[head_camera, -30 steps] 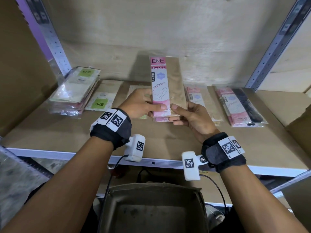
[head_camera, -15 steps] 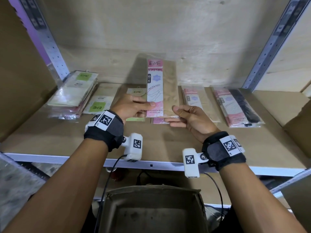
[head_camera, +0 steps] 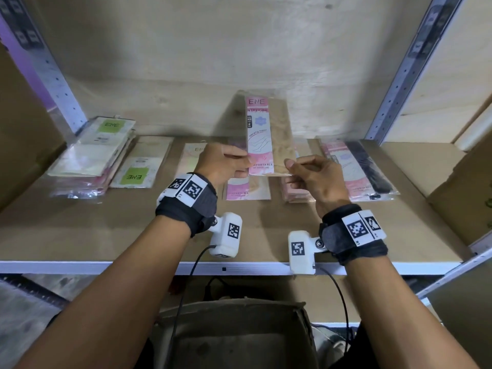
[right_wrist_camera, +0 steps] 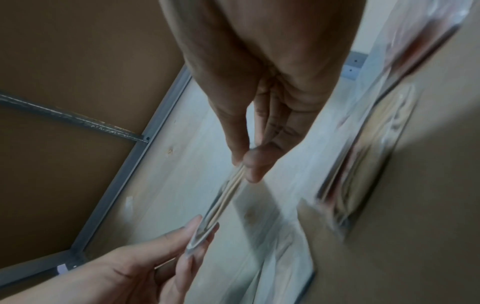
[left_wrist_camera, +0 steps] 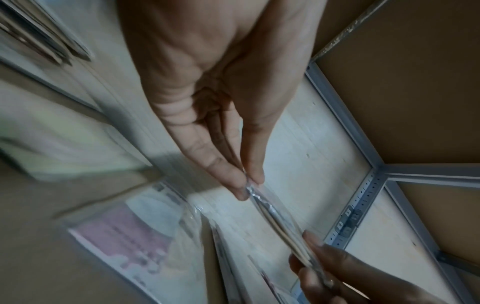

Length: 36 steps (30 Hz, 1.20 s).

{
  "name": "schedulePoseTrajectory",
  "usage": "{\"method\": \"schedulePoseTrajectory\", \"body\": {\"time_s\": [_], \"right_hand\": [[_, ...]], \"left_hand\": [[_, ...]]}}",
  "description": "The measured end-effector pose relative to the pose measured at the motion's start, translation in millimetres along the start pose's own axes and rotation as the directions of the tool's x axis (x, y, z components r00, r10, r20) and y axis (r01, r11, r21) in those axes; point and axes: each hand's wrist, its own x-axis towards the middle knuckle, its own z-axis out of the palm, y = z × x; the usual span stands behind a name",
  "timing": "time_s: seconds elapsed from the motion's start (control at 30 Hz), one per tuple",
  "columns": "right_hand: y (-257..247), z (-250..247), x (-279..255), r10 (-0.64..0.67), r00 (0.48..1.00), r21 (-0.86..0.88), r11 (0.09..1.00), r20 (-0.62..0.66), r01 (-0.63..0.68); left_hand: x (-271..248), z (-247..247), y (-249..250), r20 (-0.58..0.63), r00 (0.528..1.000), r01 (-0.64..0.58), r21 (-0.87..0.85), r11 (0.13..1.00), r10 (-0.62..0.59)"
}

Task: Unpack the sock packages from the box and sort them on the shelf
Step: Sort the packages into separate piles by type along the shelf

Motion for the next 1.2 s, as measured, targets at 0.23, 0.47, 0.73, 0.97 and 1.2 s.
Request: {"method": "schedulePoseTrajectory", "body": {"time_s": [0.23,0.47,0.73,0.97,1.2], "right_hand": [[-4,-41,13,-0.024,0.993,-0.174,0.985,-0.115,0.003],[6,-72,22,-0.006,0.991,-0.482,0.874,-0.137,-0.062],[6,-72,23,0.079,0.989,-0.57,0.81,-0.128,-0.139],[6,-72,22,0.083,0.989,-0.605,0.784,-0.12,-0.139],[-1,-72,18,-0.036,0.991,-0.63,0.775,-0.125,-0.052]], "left_hand": [[10,50,8,0.048,0.998,0.029,-0.005,1.0,-0.029],[16,75,3,0.126,0.98,0.15,0.049,0.987,-0.155],[15,81,4,0.162,0.957,0.228,0.1,0.969,-0.242],[15,82,3,0.173,0.949,0.238,0.15,0.96,-0.262],[12,66,6,0.189,0.944,0.242,0.165,0.956,-0.272]]}}
